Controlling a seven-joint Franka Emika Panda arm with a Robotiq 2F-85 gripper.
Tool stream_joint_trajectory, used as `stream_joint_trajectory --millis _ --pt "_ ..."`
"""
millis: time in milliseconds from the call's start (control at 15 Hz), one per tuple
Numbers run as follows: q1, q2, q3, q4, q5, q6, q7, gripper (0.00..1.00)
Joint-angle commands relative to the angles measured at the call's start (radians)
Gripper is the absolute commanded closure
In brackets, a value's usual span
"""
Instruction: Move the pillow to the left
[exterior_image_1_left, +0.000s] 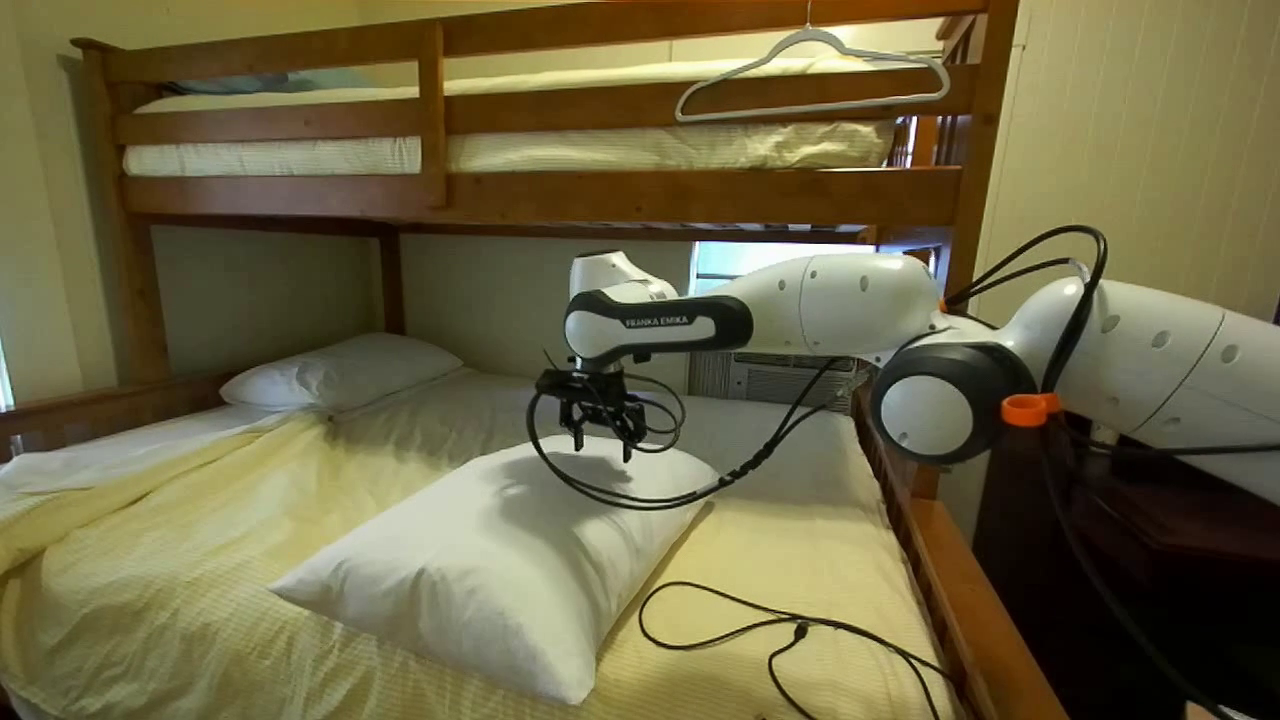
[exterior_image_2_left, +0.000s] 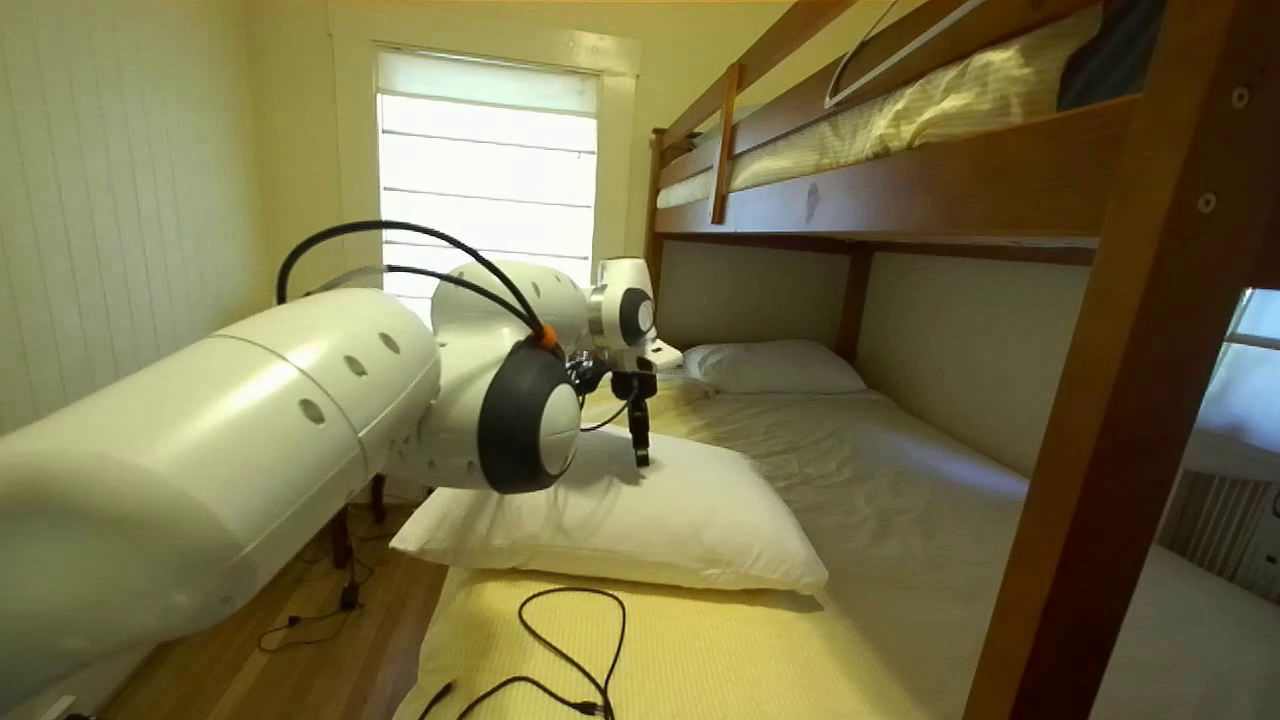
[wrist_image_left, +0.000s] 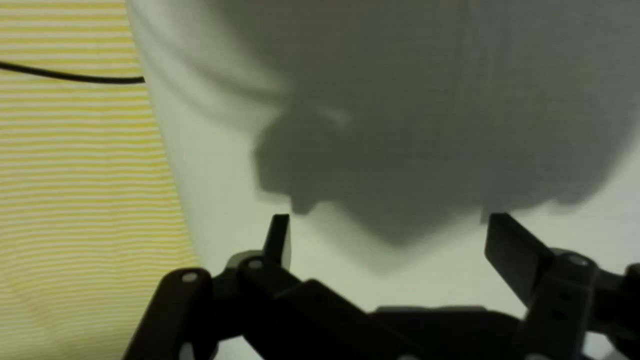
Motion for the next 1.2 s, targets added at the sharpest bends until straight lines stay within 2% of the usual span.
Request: stream_joint_trajectory --millis 0,333,467,733,933,1133 --pt "-0.010 0.046 -0.006 0.061 0.007 -0.049 0.023 0.00" --pt "-0.018 0.035 -0.007 0.017 0.007 -0.044 0.059 0.00" --pt "0.006 0.003 -0.017 0.000 -0.013 -0.128 0.024 0.00" --pt "0.024 -0.044 0.018 -0.013 0.015 -0.336 -0.074 0.00" --pt "0.028 -0.053 0.028 -0.006 0.029 -0.448 -0.068 0.00" --pt "-0.005 -0.017 0.060 0.011 0.086 -0.488 -0.023 0.00"
